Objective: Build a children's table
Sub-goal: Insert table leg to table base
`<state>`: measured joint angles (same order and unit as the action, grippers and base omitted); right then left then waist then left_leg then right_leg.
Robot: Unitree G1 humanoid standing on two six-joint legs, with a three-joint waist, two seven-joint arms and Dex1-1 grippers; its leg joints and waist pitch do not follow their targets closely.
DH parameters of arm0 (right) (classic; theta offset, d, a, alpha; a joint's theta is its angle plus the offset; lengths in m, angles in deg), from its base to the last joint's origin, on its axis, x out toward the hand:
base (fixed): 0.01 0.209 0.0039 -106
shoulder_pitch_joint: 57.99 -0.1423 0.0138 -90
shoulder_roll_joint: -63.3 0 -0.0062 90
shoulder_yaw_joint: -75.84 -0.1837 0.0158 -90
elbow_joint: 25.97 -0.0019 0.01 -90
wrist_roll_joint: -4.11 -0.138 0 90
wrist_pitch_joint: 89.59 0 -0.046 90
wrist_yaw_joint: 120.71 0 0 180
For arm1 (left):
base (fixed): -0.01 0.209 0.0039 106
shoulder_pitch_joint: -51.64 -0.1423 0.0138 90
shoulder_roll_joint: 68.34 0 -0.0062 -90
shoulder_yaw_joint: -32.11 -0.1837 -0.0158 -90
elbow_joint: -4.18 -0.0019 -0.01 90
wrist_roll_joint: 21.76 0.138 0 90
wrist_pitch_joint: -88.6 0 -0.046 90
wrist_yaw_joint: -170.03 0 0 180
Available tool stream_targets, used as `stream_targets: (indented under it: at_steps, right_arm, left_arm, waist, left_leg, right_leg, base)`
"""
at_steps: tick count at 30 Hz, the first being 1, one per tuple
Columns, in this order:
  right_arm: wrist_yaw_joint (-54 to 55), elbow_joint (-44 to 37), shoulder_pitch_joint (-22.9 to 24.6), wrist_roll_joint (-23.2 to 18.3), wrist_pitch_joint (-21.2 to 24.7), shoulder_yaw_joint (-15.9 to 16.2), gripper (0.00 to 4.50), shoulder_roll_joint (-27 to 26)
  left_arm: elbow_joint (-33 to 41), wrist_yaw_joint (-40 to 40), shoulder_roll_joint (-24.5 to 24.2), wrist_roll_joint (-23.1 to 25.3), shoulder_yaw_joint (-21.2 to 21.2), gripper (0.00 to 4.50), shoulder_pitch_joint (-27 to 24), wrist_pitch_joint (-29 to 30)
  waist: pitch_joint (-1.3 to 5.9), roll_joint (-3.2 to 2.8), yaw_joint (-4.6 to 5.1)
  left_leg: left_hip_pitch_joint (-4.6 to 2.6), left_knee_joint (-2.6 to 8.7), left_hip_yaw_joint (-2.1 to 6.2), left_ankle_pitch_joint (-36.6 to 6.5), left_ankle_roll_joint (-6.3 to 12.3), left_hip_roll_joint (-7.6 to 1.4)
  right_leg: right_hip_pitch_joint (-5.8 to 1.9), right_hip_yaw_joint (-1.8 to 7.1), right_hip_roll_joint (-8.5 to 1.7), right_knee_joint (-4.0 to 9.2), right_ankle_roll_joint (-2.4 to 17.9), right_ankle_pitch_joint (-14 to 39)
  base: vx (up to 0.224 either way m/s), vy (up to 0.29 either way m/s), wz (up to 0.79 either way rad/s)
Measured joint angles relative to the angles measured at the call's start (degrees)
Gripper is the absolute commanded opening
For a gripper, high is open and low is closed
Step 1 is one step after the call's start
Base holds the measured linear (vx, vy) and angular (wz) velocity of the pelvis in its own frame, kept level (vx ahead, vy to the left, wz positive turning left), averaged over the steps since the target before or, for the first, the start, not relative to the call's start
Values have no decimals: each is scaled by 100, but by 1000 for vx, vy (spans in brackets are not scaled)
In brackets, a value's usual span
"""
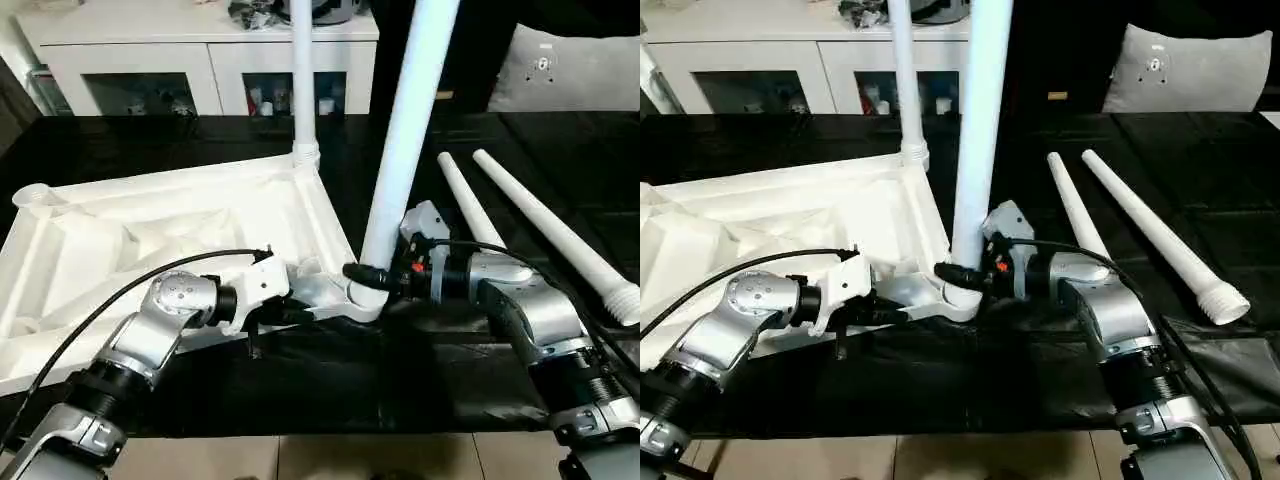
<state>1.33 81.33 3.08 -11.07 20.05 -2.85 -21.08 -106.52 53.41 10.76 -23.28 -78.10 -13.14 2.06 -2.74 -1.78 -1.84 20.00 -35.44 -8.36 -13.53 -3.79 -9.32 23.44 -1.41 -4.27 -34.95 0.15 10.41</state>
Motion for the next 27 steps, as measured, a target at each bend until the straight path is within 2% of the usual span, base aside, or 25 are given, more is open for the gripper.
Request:
stream_targets:
  at_steps: [11,19,27]
  right_arm:
    - [-128,168,-63,115,-32,38,191,-2]
    - [-267,385,-138,20,-18,19,191,-28]
    - [-328,613,137,-360,70,-431,191,-222]
  left_arm:
    - [123,56,19,3,-14,0,-65,42]
    - [195,93,0,2,-9,0,-93,122]
    - [294,124,62,7,-9,0,-152,197]
  waist:
    - [9,20,-14]
    - [19,36,-10]
    - [27,40,-46]
  left_leg:
    - [-2,0,0,1,-2,0]
    - [-4,0,0,1,-3,-2]
    - [-6,0,0,-1,-6,-1]
  right_leg:
    - [-2,0,-1,-1,0,0]
    - [-3,-1,-1,-1,0,0]
    - [-9,-3,-4,2,1,1]
  base:
    - [0,0,0]
    - [0,0,0]
    - [0,0,0]
